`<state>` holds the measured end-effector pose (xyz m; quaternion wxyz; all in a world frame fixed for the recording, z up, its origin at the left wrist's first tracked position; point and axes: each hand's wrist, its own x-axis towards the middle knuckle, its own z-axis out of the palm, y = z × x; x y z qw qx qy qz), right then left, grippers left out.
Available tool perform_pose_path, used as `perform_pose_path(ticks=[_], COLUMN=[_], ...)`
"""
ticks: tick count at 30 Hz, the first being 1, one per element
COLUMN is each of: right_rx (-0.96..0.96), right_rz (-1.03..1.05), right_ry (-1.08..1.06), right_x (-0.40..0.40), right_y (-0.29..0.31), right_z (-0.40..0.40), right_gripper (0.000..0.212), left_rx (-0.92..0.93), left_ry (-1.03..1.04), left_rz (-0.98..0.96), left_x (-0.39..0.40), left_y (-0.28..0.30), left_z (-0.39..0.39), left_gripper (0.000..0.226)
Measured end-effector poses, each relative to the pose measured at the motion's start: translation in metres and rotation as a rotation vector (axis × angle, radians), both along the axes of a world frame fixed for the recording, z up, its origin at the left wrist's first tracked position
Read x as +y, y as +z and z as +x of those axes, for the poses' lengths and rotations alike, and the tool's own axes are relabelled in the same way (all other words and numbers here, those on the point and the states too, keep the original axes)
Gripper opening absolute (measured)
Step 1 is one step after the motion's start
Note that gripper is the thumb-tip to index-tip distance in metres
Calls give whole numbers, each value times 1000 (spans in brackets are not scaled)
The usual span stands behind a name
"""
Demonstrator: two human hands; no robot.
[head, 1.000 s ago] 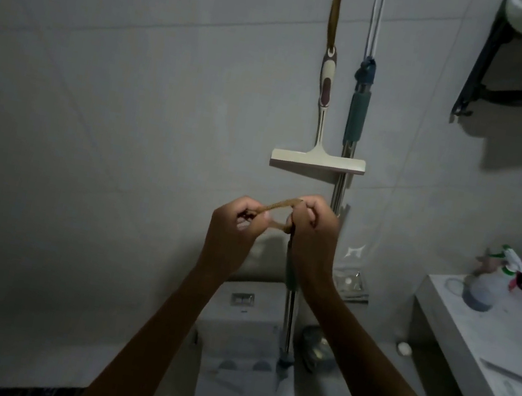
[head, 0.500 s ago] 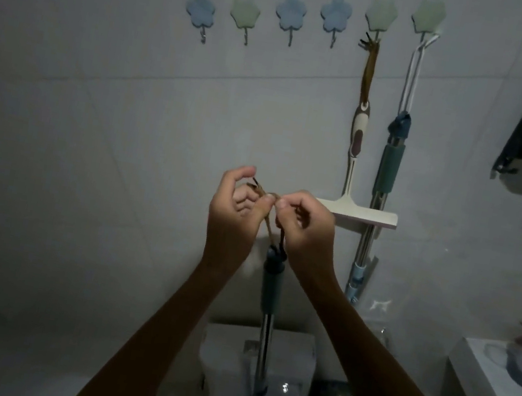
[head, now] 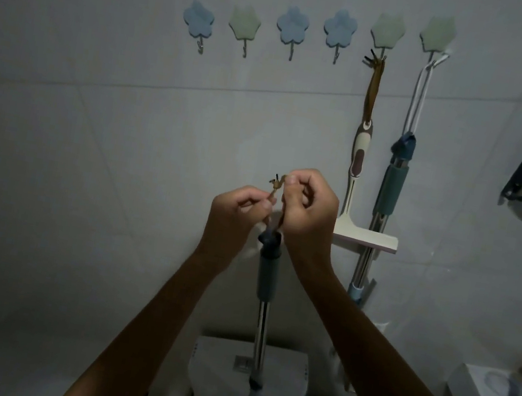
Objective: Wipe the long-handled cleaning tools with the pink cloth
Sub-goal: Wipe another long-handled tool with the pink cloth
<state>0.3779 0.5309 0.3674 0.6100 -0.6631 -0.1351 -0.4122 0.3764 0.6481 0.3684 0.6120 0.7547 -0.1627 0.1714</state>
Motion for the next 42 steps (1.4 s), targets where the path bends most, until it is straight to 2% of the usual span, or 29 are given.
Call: perform_pose_path(ticks=[4,7,14,30,37,42], right_rx=[21,70,80,27,96,86], right_rz=[17,68,26,26,40,53], right_ry=[24,38,-22,-177,-241,-278], right_x=[-8,-13,-21,-56,-76,-76], right_y=[20,43,78,133,137,137], right_z=[12,21,53,125,152,161], right_gripper=[16,14,12,13,15,16], left_rx=[-43,-111,-181,-260,-245,-336], left_ry=[14,6,81,126,173,243], left_rz=[-115,-113,-259,-230,-217,-190], left_x=[-1,-13,-40,-78,-93,-97], left_y=[23,37,67,133,136,126], left_z=[17,32,64,128,157,172], left_gripper=[13,12,12,9,12,9])
